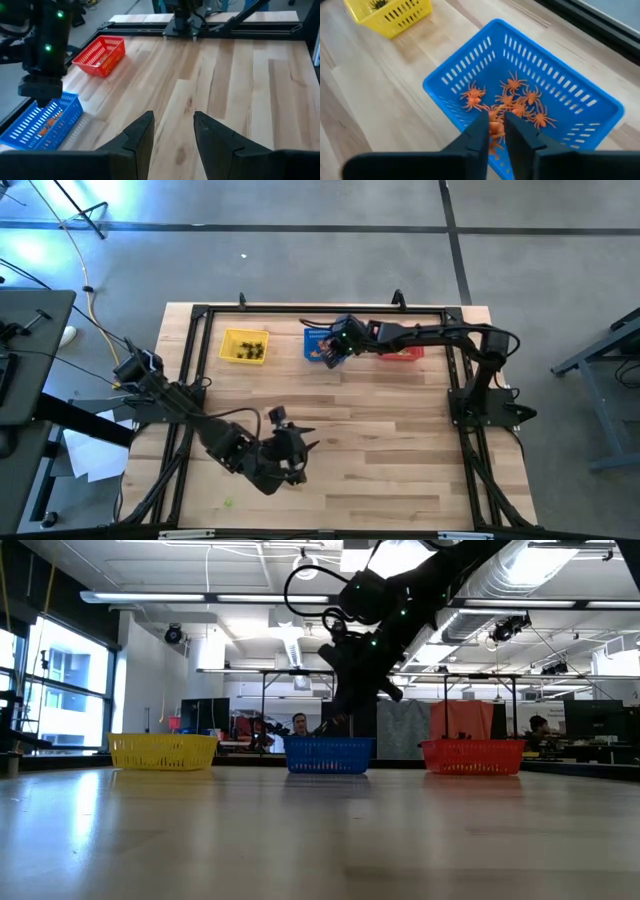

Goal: Sort Halloween decoration
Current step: Put the orange spider toy into the red basket, then put the green spider toy into the red basket

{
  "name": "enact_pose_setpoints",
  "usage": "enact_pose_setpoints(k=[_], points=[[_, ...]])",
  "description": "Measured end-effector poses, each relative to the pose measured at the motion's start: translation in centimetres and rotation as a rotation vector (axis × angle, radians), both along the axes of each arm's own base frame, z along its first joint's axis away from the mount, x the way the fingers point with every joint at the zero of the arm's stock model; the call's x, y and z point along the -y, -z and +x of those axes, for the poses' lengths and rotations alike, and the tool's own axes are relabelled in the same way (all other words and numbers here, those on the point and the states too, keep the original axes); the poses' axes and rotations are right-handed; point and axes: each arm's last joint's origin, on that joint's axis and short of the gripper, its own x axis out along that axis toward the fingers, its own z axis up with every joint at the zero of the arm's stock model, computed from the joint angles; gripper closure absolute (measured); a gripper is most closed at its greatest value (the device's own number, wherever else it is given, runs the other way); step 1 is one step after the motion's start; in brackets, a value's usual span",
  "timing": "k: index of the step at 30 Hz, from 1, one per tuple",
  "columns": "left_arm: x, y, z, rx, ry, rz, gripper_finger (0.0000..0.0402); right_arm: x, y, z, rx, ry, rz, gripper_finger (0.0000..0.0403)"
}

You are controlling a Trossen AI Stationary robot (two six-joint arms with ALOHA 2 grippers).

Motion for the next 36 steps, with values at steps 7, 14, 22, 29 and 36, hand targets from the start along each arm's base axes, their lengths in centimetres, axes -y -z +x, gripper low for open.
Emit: enact_pose_setpoints(k=[7, 14, 22, 29, 36], points=[[-0.4, -0.2, -0.1, -0.005, -0.012, 0.037, 0.0273, 0.0, -0.2, -0.1, -0.003, 0.002, -0.017, 0.0272], [-0.7, 0.0, -0.1, -0.024, -0.022, 0.044, 0.0273, 0.7, -0.2, -0.3, -0.019, 0.002, -0.05, 0.0235], [-1.2, 0.6, -1.5, -0.194, 0.019, -0.124, 0.0273, -0.9, -0.2, 0.3, 0.076, -0.178, 0.201, 0.0234], [-2.3, -0.5, -6.1, -0.438, -0.088, -0.405, 0.0273, -8.5, -1.3, 2.3, 0.176, -0.45, 0.359, 0.0234], [1.3, 1.9, -9.9, -0.578, -0.191, -0.65, 0.0273, -19.9, -2.7, 1.9, 0.209, -0.623, 0.341, 0.0234]])
